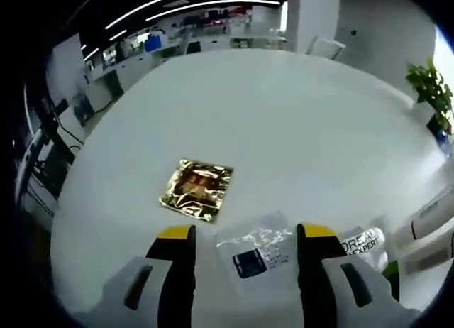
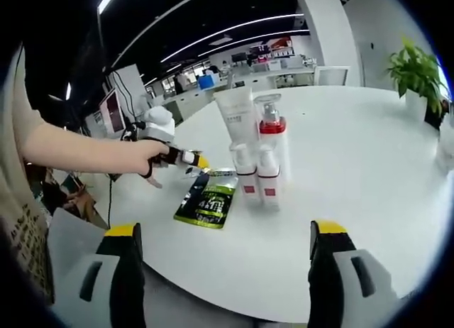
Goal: Arrange the skincare products in the storage area until every visible bottle or jar stands upright without overlapping.
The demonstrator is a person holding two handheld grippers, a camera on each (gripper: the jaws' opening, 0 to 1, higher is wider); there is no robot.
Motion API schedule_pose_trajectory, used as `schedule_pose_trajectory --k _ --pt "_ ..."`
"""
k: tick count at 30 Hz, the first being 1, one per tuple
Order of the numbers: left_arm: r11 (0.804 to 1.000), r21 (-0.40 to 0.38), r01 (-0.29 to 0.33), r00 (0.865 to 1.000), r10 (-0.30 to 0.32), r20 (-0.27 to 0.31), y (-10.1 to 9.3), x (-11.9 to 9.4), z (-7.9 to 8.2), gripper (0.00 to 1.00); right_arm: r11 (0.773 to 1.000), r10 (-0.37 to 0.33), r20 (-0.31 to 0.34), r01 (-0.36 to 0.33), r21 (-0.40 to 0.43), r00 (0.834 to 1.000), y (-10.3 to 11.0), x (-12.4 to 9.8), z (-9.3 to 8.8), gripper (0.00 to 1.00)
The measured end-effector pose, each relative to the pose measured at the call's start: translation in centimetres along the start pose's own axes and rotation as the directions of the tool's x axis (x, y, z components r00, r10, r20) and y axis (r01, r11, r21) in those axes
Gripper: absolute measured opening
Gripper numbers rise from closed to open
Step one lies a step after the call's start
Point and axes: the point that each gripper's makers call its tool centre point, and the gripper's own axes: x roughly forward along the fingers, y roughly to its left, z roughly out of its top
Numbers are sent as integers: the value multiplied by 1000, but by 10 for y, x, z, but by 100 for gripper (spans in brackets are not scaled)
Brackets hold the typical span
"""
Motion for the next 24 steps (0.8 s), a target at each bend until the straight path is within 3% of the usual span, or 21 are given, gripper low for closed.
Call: schedule_pose_trajectory --k 5,8,9,10,17,21,24 --pt "1000 16 14 1000 -14 12 5 -1 -3 38 1000 1 2 -1 0 1000 -1 2 0 98" --pt "999 32 35 999 -35 23 4 -2 -4 16 1000 3 1 -3 -3 1000 -1 4 0 98" --pt "998 47 47 999 -48 24 3 -3 -5 4 1000 3 1 -3 -4 1000 -1 4 0 98" --pt "997 58 52 998 -54 26 2 -2 -5 0 1000 4 2 -4 -5 1000 -1 5 0 98" --pt "997 28 72 997 -73 32 11 -2 -5 0 1000 5 5 -5 -6 1000 -1 7 1 98" --pt "993 28 116 990 -118 79 16 -14 4 15 1000 7 8 -7 -6 1000 -1 7 1 98" --pt "991 23 134 987 -136 82 23 -23 4 26 1000 9 10 -9 -5 1000 -1 8 2 98"
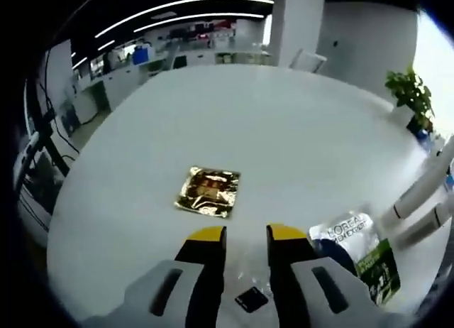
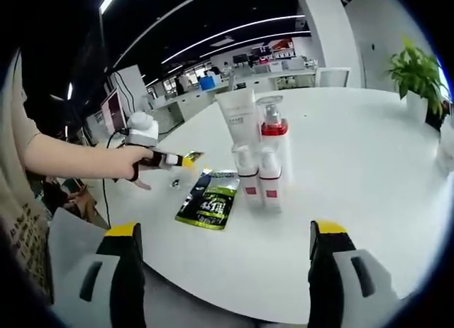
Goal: Arrange the skincare products in the storage area until every visible bottle or jar stands upright without overlapping.
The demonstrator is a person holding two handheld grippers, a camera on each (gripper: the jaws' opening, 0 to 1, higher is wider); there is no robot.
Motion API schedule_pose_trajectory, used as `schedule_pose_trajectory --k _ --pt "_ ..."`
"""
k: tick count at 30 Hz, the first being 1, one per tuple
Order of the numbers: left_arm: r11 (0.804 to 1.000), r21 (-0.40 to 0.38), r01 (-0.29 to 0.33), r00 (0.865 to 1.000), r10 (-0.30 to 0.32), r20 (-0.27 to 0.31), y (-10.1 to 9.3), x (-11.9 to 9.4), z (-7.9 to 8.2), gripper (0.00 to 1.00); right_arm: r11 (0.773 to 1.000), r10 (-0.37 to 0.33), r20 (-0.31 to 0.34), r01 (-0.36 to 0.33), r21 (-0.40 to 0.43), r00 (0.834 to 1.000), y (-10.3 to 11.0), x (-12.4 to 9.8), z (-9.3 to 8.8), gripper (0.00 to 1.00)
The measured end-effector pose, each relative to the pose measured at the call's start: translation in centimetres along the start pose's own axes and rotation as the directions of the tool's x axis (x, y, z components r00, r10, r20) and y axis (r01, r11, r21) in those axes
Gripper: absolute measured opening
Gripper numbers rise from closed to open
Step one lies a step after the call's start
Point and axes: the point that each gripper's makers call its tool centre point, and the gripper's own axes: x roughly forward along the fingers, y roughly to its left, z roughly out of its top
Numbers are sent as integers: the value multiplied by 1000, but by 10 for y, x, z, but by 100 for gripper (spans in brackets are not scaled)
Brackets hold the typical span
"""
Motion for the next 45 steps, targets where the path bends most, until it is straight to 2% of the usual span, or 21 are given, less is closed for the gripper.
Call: schedule_pose_trajectory --k 2,6,11,15,20,24,27,31,35,43,45 --pt "999 -37 0 1000 -1 -11 4 -8 -4 33 1000 2 1 -2 -2 1000 0 0 0 98" --pt "994 -106 -14 1000 11 -29 5 -21 -15 54 1000 5 2 -5 -3 1000 1 1 1 98" --pt "989 -146 -28 998 21 -52 -2 -22 -29 70 1000 10 1 -10 -4 1000 3 1 1 98" --pt "984 -174 -47 996 33 -78 -10 -23 -38 77 1000 10 3 -10 -2 1000 4 0 2 98" --pt "985 -154 -79 994 67 -87 -15 -23 -43 72 1000 9 7 -9 1 1000 4 -2 1 98" --pt "994 -56 -95 992 89 -87 -18 -20 -47 64 1000 5 9 -5 2 1000 3 -3 2 98" --pt "994 -52 -94 992 88 -94 -22 -19 -51 60 1000 4 11 -4 4 1000 3 -4 2 98" --pt "994 -38 -98 992 94 -87 -24 -20 -51 59 1000 1 11 -1 5 1000 2 -5 2 98" --pt "994 16 -112 990 113 -87 -19 -21 -52 52 1000 1 8 -1 5 1000 2 -5 1 98" --pt "995 28 -96 993 97 -65 -18 -21 -53 51 1000 1 5 -1 5 1000 3 -7 0 97" --pt "996 41 -81 994 84 -65 -20 -23 -53 45 1000 1 6 -1 6 1000 3 -7 0 97"
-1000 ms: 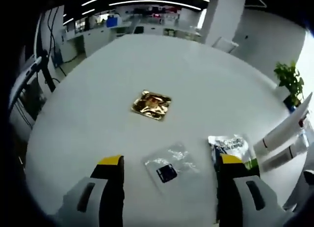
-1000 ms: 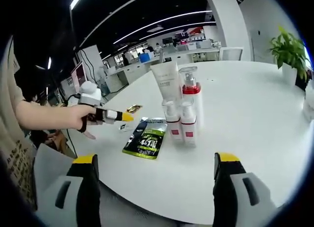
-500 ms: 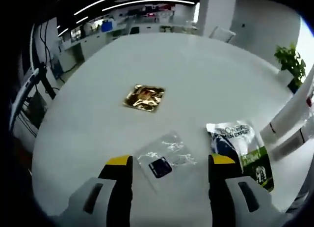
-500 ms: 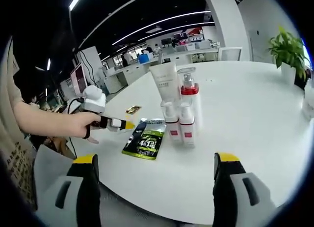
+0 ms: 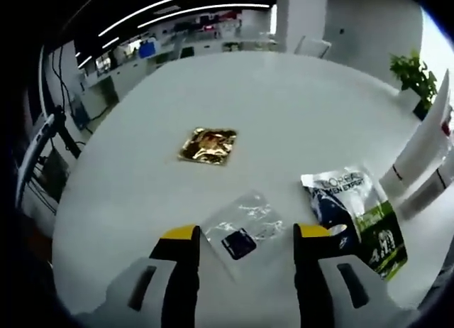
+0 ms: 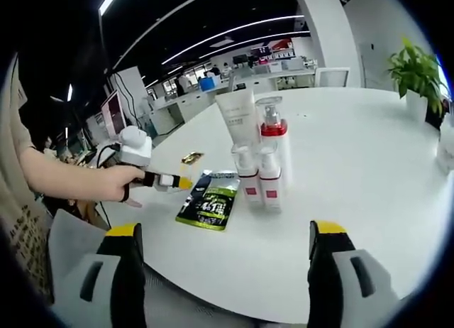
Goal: Arrange the skincare products in the storage area until every visible bottle or jar stands upright without overlapping.
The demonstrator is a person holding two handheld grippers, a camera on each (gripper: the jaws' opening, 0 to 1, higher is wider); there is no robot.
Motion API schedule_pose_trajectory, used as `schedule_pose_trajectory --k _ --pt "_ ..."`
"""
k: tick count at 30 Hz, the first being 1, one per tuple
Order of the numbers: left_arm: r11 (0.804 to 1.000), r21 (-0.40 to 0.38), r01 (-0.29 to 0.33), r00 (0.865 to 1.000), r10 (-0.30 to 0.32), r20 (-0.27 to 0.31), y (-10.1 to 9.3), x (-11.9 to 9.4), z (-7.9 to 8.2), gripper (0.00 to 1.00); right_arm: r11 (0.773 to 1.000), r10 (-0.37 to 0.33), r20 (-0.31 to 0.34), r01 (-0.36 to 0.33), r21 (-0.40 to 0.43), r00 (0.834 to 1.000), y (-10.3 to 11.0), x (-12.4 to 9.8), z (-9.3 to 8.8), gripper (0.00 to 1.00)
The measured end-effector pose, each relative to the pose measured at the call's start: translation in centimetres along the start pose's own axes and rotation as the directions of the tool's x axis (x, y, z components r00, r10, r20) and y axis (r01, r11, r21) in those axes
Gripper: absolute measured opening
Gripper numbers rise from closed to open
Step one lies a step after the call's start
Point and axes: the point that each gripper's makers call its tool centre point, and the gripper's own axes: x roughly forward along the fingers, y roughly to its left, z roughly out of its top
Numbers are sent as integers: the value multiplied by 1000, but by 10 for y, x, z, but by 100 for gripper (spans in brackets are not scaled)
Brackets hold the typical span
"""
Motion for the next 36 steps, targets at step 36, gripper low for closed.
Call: schedule_pose_trajectory --k 36 --pt "984 146 100 985 -119 123 -9 -63 13 38 999 36 59 -34 -31 998 5 -6 9 96"
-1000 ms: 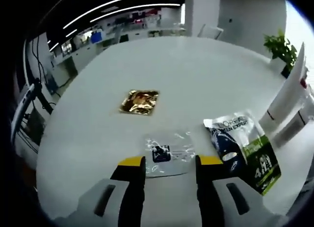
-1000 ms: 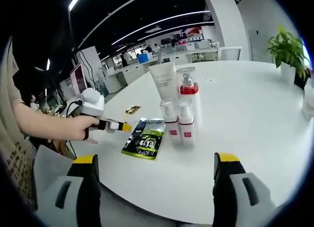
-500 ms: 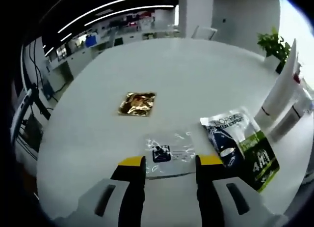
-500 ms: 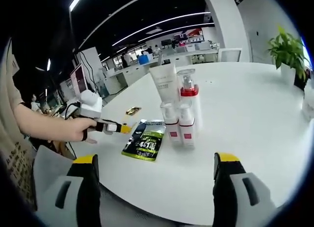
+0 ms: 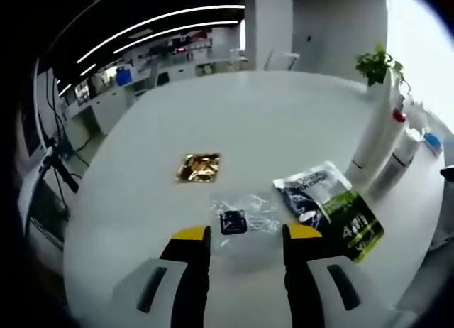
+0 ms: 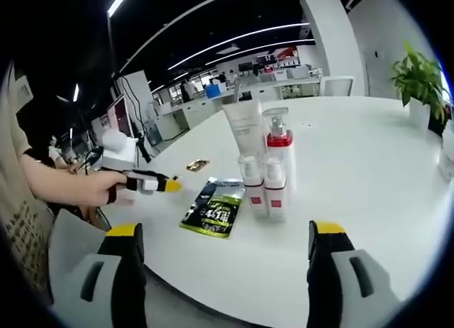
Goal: Arrange the skincare products in the storage area until every visible bottle or jar stands upright without overlapping.
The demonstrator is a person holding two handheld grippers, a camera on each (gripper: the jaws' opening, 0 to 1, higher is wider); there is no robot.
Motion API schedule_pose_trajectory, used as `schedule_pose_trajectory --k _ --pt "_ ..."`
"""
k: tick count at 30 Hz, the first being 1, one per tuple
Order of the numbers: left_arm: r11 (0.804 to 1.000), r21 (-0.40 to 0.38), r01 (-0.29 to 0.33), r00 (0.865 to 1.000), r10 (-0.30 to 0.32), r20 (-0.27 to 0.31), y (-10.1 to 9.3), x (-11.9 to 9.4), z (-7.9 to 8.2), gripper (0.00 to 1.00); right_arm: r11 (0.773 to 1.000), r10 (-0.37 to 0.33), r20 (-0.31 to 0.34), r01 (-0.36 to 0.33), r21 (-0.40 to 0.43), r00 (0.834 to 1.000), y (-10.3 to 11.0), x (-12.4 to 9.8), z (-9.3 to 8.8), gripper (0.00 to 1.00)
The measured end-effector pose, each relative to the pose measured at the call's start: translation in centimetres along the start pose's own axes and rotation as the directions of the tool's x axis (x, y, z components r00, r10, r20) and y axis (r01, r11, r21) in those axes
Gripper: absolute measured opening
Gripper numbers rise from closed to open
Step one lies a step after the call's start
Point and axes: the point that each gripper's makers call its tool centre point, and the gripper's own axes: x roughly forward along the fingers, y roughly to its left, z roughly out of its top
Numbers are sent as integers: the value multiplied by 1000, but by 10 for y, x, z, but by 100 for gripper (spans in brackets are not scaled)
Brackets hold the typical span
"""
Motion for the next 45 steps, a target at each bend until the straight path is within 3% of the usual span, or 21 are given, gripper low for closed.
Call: schedule_pose_trajectory --k 7,13,21,25,30,36,41,45 --pt "998 53 22 997 -26 69 -14 -32 17 38 999 31 24 -31 -9 999 7 0 5 96" --pt "998 50 33 991 -39 126 -26 -57 31 38 997 69 28 -68 -28 997 17 0 7 95" --pt "994 89 59 982 -74 173 -47 -79 40 38 992 128 55 -128 -14 990 29 -4 11 94" --pt "989 122 85 976 -108 188 -60 -88 43 38 986 166 21 -165 -30 986 39 -4 7 89" --pt "978 165 125 969 -157 193 -73 -97 43 38 973 228 15 -228 -19 973 53 2 13 85" --pt "961 229 156 959 -203 200 -82 -108 40 38 955 291 66 -294 33 954 75 11 33 75" --pt "956 239 169 952 -221 211 -86 -118 40 38 929 363 90 -368 42 927 96 22 52 64" --pt "955 237 180 950 -231 211 -88 -122 38 38 905 414 70 -419 78 907 109 32 55 53"
